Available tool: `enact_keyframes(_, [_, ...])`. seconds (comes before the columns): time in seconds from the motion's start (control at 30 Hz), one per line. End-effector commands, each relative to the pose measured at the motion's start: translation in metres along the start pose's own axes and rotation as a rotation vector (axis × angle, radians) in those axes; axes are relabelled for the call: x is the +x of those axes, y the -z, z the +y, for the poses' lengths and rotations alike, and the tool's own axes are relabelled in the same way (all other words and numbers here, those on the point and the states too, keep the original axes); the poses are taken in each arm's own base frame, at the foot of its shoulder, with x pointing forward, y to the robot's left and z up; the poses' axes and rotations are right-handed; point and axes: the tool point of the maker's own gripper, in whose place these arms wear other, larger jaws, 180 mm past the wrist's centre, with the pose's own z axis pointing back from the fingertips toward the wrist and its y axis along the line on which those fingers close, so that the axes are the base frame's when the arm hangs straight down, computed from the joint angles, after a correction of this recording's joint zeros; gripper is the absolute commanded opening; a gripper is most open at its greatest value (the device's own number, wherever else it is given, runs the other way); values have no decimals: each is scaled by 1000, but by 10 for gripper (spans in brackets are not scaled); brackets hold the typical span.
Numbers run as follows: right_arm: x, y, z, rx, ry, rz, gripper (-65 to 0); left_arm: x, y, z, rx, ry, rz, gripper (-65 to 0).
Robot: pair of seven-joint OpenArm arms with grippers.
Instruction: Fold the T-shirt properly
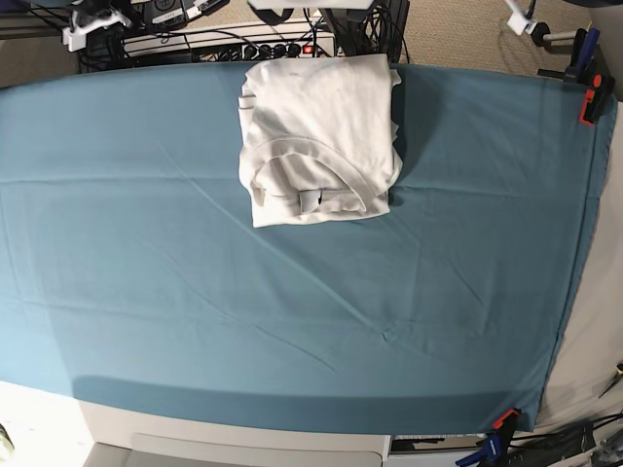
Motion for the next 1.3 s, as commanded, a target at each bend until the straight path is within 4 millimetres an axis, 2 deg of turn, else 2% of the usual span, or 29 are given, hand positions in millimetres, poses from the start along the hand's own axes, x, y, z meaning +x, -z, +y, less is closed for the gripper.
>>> enact_keyframes(0.0, [9, -1, -2, 4, 6, -19, -650, -1, 0, 0, -9, 5, 5, -650])
enact_keyframes(0.17, [9, 28, 6, 56, 104, -13, -650, 7, 20, -13, -46, 32, 7, -650])
enact_keyframes(0.33, [12, 44, 14, 85, 150, -11, -650, 11, 38, -18, -26, 131, 22, -650])
enact_keyframes(0.53, [15, 52, -3, -10, 99, -52, -650, 24, 53, -21, 32, 299, 9, -650])
enact_keyframes(0.73, [8, 53, -19, -106, 7, -26, -650, 31, 68, -27, 88, 431, -24, -650])
enact_keyframes(0.87, [12, 55, -28, -172, -101, -37, -650, 40, 75, -23, 184, 525, -74, -650])
enact_keyframes(1.03, [8, 68, -33, -283, -322, 10, -650, 48, 85, -18, 291, 648, -83, -650])
enact_keyframes(1.27, [-10, 90, -29, -393, -580, 110, -650, 49, 118, -4, 342, 590, -36, -650])
